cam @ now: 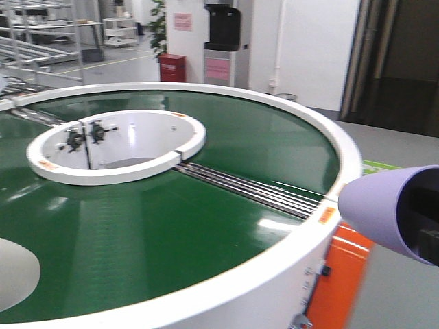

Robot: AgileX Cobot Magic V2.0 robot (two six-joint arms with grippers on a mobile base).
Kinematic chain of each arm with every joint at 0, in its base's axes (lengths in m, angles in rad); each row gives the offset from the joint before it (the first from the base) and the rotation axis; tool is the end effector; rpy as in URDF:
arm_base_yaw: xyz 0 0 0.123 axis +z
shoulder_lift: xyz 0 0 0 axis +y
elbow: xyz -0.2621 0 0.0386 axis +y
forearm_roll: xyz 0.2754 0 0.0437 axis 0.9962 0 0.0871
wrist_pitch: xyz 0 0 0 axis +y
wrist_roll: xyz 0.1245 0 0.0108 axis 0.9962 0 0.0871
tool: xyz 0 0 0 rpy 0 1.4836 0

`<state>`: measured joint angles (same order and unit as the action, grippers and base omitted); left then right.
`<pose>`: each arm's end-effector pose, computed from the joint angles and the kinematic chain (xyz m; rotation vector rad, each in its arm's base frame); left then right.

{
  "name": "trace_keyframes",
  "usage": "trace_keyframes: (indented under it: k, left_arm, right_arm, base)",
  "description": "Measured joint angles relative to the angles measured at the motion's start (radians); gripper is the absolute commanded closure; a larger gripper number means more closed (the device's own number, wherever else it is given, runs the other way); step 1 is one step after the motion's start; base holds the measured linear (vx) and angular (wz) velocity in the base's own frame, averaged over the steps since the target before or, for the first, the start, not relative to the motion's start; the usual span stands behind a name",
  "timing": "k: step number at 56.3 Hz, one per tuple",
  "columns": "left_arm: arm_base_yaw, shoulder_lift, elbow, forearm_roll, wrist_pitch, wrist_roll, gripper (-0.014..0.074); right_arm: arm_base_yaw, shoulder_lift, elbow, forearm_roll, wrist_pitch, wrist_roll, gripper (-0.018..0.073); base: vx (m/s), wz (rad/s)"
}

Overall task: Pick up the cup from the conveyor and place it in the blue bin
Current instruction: 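Drive the base away from the conveyor to the blue bin cart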

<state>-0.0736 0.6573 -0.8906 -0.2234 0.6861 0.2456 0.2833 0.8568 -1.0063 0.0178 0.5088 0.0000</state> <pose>0.1882 -0.0315 0.3770 0.2335 1.9086 -0.1368 0.2337 0.0692 0.3969 -0.2527 1.8310 0.2168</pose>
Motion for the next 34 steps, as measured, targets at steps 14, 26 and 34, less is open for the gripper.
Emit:
trace_keyframes:
  k: [14, 26, 34]
  left_arm:
    - [0.0, 0.0, 0.0, 0.0, 0.0, 0.0, 0.0603]
    - [0.0, 0.0, 0.0, 0.0, 0.0, 0.0, 0.0603]
    - [0.0, 0.0, 0.0, 0.0, 0.0, 0.0, 0.0603]
  right_arm:
    - [0.0, 0.0, 0.0, 0.0, 0.001, 0.0, 0.0568]
    - [0.0, 0.0, 0.0, 0.0, 0.001, 0.0, 0.0568]
    - [0.0, 0.0, 0.0, 0.0, 0.001, 0.0, 0.0568]
  base:
    - [-0.15, -0.51]
    - [-0.1, -0.63]
    - [-0.06, -0.76]
